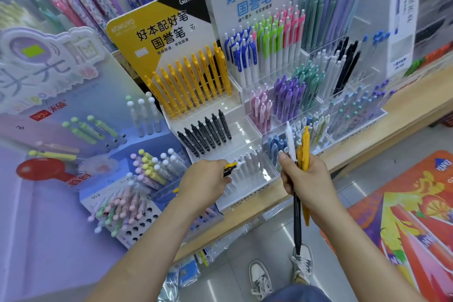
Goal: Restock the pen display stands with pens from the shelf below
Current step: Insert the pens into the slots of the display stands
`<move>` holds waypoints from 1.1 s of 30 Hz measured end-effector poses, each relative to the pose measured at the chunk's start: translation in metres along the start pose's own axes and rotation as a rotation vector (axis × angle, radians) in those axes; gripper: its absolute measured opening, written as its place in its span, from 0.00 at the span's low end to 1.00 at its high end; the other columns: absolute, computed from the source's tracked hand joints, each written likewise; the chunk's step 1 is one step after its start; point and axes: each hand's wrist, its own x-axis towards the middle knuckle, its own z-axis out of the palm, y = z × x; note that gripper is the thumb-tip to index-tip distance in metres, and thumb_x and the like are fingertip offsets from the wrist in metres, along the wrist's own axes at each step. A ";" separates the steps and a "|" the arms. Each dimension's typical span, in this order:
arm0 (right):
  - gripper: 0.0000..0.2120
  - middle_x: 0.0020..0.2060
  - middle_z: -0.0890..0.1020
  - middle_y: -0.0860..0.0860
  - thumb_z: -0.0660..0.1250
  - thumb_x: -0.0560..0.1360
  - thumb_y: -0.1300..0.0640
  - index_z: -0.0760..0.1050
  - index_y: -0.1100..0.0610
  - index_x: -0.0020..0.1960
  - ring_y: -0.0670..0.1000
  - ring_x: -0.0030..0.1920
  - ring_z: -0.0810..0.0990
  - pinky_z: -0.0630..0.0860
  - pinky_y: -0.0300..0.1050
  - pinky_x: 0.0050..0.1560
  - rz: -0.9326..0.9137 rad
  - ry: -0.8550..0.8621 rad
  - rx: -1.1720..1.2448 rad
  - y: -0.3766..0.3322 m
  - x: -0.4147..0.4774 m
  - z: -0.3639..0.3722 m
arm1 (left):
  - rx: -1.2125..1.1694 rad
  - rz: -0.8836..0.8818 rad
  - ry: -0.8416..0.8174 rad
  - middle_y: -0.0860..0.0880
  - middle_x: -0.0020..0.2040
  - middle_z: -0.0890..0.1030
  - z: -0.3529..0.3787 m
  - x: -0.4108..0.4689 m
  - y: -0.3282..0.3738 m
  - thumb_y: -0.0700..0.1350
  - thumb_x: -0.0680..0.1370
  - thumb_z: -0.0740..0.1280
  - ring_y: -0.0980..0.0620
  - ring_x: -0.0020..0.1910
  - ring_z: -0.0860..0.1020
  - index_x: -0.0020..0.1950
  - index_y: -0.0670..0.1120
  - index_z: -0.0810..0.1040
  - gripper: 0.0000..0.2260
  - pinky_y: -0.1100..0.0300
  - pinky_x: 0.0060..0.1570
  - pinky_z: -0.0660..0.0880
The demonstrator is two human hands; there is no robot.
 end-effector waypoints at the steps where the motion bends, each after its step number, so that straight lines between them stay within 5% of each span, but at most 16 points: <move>1: 0.13 0.25 0.73 0.52 0.66 0.80 0.55 0.70 0.58 0.39 0.51 0.24 0.69 0.68 0.40 0.25 0.001 -0.007 0.001 0.000 -0.001 0.002 | 0.006 -0.004 -0.003 0.46 0.42 0.79 0.000 0.001 0.001 0.52 0.79 0.65 0.45 0.43 0.77 0.48 0.47 0.73 0.09 0.55 0.37 0.73; 9: 0.12 0.27 0.72 0.53 0.65 0.79 0.53 0.70 0.60 0.42 0.49 0.24 0.69 0.67 0.39 0.24 0.080 -0.001 0.106 -0.003 -0.007 0.013 | 0.169 0.010 0.099 0.48 0.40 0.77 0.012 -0.001 0.009 0.47 0.79 0.64 0.44 0.39 0.77 0.48 0.48 0.73 0.04 0.56 0.31 0.65; 17: 0.20 0.25 0.65 0.48 0.62 0.75 0.40 0.72 0.59 0.46 0.46 0.23 0.62 0.61 0.37 0.23 0.225 -0.024 0.397 -0.012 -0.013 0.030 | 0.028 0.005 0.146 0.52 0.46 0.76 0.002 -0.010 0.013 0.52 0.79 0.64 0.47 0.46 0.78 0.50 0.50 0.73 0.07 0.56 0.36 0.69; 19: 0.23 0.25 0.65 0.50 0.60 0.76 0.38 0.73 0.60 0.47 0.47 0.23 0.61 0.61 0.37 0.22 0.236 -0.033 0.432 -0.015 -0.014 0.033 | -0.095 -0.035 0.208 0.53 0.43 0.77 -0.012 -0.021 0.020 0.56 0.79 0.64 0.50 0.43 0.78 0.48 0.51 0.73 0.09 0.57 0.36 0.69; 21: 0.25 0.23 0.65 0.50 0.56 0.77 0.37 0.72 0.60 0.47 0.47 0.21 0.61 0.60 0.37 0.21 0.216 -0.053 0.433 -0.020 -0.016 0.035 | -0.485 -0.110 0.255 0.50 0.37 0.78 -0.032 -0.037 0.034 0.55 0.75 0.70 0.53 0.37 0.76 0.43 0.49 0.75 0.11 0.58 0.36 0.70; 23: 0.27 0.23 0.68 0.51 0.53 0.78 0.36 0.72 0.60 0.43 0.49 0.21 0.64 0.60 0.37 0.22 0.176 -0.077 0.346 -0.025 -0.019 0.039 | -0.998 -0.160 0.175 0.48 0.35 0.82 -0.049 -0.051 0.052 0.49 0.70 0.76 0.55 0.34 0.78 0.44 0.48 0.79 0.09 0.61 0.36 0.73; 25: 0.29 0.26 0.76 0.52 0.52 0.79 0.37 0.77 0.60 0.41 0.51 0.25 0.73 0.67 0.37 0.24 0.150 -0.068 0.242 -0.029 -0.021 0.044 | -1.249 -0.133 0.064 0.52 0.35 0.83 -0.054 -0.060 0.064 0.42 0.67 0.79 0.57 0.35 0.81 0.48 0.48 0.81 0.13 0.64 0.39 0.75; 30: 0.25 0.34 0.83 0.50 0.53 0.81 0.41 0.78 0.60 0.50 0.44 0.32 0.82 0.77 0.36 0.31 0.082 -0.059 0.176 -0.031 -0.020 0.051 | -1.221 -0.097 0.049 0.56 0.33 0.81 -0.048 -0.067 0.066 0.38 0.64 0.80 0.59 0.35 0.79 0.52 0.57 0.79 0.23 0.64 0.45 0.76; 33: 0.24 0.38 0.85 0.49 0.55 0.77 0.38 0.78 0.56 0.50 0.45 0.39 0.84 0.80 0.42 0.42 0.055 -0.085 0.127 -0.027 -0.020 0.054 | -1.162 -0.071 0.092 0.59 0.41 0.84 -0.046 -0.068 0.062 0.39 0.64 0.80 0.61 0.42 0.81 0.50 0.62 0.77 0.24 0.65 0.50 0.77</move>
